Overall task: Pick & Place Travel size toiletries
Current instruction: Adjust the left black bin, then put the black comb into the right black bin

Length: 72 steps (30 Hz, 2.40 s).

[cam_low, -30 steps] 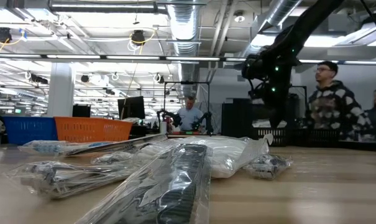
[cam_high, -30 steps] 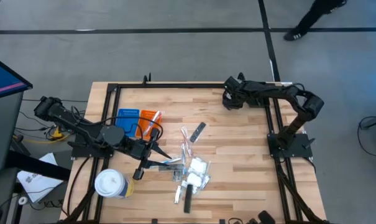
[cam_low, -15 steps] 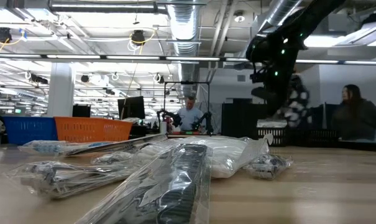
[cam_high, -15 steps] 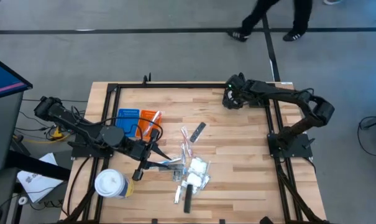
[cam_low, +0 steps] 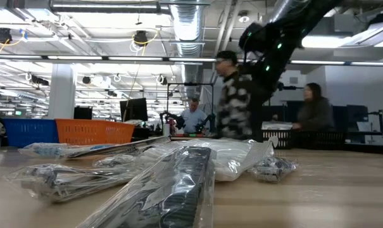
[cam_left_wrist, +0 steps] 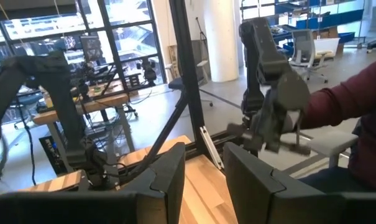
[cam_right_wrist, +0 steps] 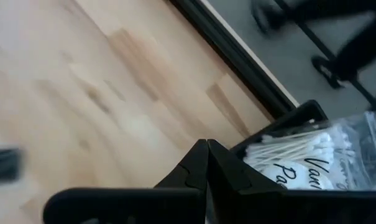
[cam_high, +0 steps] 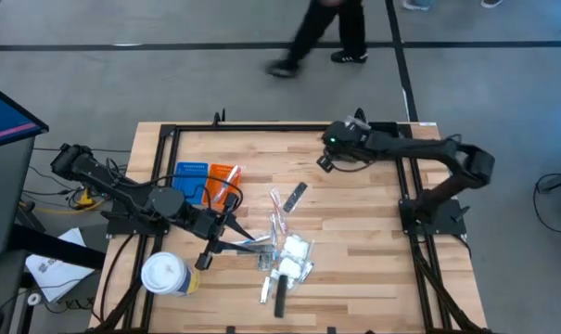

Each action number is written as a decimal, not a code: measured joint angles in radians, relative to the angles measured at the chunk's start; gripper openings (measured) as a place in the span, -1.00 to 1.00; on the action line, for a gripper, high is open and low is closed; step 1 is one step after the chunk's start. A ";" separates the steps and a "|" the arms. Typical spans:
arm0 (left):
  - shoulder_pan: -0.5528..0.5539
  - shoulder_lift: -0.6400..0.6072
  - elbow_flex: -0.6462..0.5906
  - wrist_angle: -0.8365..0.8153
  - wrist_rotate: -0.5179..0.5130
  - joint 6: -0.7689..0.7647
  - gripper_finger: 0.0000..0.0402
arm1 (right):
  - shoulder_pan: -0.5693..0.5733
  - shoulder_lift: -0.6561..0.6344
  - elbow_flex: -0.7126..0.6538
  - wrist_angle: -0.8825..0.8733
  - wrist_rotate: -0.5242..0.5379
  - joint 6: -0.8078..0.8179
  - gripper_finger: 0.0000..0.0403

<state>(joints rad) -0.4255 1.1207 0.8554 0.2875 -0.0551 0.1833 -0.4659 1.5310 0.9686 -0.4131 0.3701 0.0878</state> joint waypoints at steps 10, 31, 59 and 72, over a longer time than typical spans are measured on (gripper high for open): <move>-0.002 0.000 0.000 -0.008 0.000 0.001 -0.48 | -0.035 0.255 0.185 -0.041 0.004 -0.006 -1.00; -0.002 0.000 0.000 -0.016 0.000 0.002 -0.48 | -0.048 0.350 0.312 -0.405 0.060 0.063 -1.00; -0.003 0.000 0.000 -0.022 0.000 -0.027 -0.48 | 0.632 -0.264 0.128 -0.028 0.012 -0.041 -1.00; -0.003 0.000 0.000 -0.022 0.000 -0.027 -0.48 | 0.858 -0.377 -0.142 0.618 -0.254 -0.157 -1.00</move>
<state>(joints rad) -0.4282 1.1206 0.8551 0.2650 -0.0550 0.1562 0.3925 1.1541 0.8267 0.2052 0.1164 -0.0697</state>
